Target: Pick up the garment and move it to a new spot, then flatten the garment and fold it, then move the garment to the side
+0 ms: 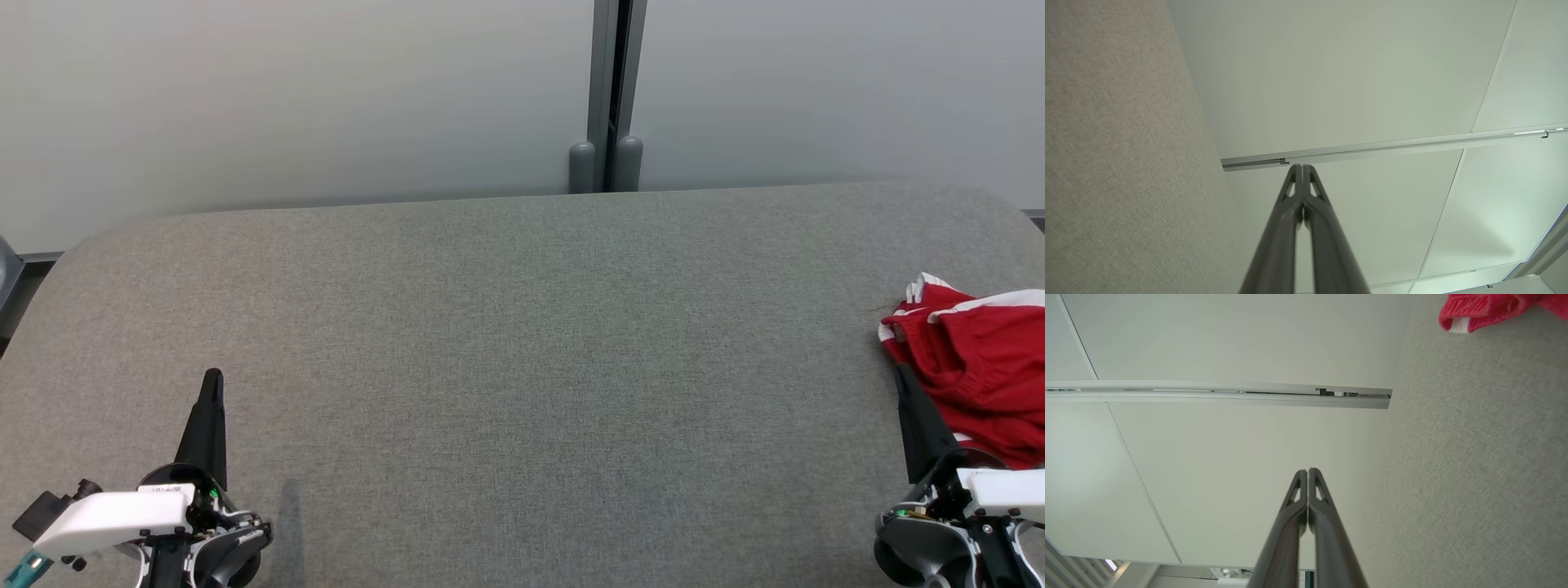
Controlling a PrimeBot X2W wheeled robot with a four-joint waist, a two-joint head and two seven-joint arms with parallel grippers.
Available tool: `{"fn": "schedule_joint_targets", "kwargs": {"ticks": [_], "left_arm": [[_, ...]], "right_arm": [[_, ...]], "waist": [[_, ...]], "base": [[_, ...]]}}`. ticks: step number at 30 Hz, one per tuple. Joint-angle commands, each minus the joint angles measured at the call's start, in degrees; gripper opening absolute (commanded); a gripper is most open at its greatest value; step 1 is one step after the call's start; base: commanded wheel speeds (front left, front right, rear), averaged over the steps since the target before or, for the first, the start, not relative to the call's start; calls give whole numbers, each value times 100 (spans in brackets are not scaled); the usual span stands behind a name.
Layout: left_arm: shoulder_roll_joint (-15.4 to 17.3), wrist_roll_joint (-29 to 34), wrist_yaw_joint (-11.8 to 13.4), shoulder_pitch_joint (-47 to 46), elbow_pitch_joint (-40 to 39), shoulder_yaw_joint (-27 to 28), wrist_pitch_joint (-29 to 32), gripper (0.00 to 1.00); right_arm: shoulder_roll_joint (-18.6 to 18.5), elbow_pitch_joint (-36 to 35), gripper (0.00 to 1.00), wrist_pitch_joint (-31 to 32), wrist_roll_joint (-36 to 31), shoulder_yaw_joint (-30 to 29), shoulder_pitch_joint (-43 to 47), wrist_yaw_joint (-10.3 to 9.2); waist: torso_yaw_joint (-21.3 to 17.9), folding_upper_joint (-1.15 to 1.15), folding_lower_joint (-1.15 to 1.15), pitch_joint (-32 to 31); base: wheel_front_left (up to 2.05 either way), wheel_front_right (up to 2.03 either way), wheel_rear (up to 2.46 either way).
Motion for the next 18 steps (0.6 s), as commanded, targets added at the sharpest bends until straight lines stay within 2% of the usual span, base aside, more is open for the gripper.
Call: {"fn": "schedule_joint_targets", "kwargs": {"ticks": [1, 18], "left_arm": [[29, -9, -20, -77, -16, 20, 19, 0], [29, -9, -20, -77, -17, 20, 19, 0]], "right_arm": [[-53, -19, 0, 18, 15, -7, 54, 0], [-53, -19, 0, 17, 15, -7, 54, 0]], "waist": [[0, 0, 0, 0], [0, 0, 0, 0]], "base": [[0, 0, 0], [0, 0, 0]]}}
